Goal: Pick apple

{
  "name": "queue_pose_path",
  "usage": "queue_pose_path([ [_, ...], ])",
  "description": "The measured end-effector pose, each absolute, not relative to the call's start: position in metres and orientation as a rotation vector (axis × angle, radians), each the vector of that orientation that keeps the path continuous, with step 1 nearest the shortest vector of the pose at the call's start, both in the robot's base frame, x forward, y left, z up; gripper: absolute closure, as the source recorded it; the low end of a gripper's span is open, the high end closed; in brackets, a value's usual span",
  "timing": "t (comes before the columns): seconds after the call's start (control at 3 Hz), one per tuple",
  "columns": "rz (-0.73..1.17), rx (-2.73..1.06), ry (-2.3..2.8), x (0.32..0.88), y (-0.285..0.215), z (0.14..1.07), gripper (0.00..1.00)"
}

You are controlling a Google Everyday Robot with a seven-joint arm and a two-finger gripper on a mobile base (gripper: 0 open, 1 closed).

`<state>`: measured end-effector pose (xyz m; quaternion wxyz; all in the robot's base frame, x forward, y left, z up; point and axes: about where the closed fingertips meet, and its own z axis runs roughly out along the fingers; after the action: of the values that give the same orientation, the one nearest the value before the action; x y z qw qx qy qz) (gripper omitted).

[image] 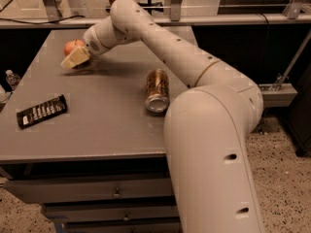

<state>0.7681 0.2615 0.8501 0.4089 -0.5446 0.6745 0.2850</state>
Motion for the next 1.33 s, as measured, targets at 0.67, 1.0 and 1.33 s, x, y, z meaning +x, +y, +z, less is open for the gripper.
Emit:
queue_pose_path([
  [0.67, 0.724, -1.351, 1.662, 0.768, 0.268, 0.867, 0.65],
  [1.0, 0.773, -1.328, 1.636, 0.754, 0.266, 0.892, 0.88],
  [1.33, 0.83, -1.315, 1.585, 0.729, 0.26, 0.924, 1.0],
])
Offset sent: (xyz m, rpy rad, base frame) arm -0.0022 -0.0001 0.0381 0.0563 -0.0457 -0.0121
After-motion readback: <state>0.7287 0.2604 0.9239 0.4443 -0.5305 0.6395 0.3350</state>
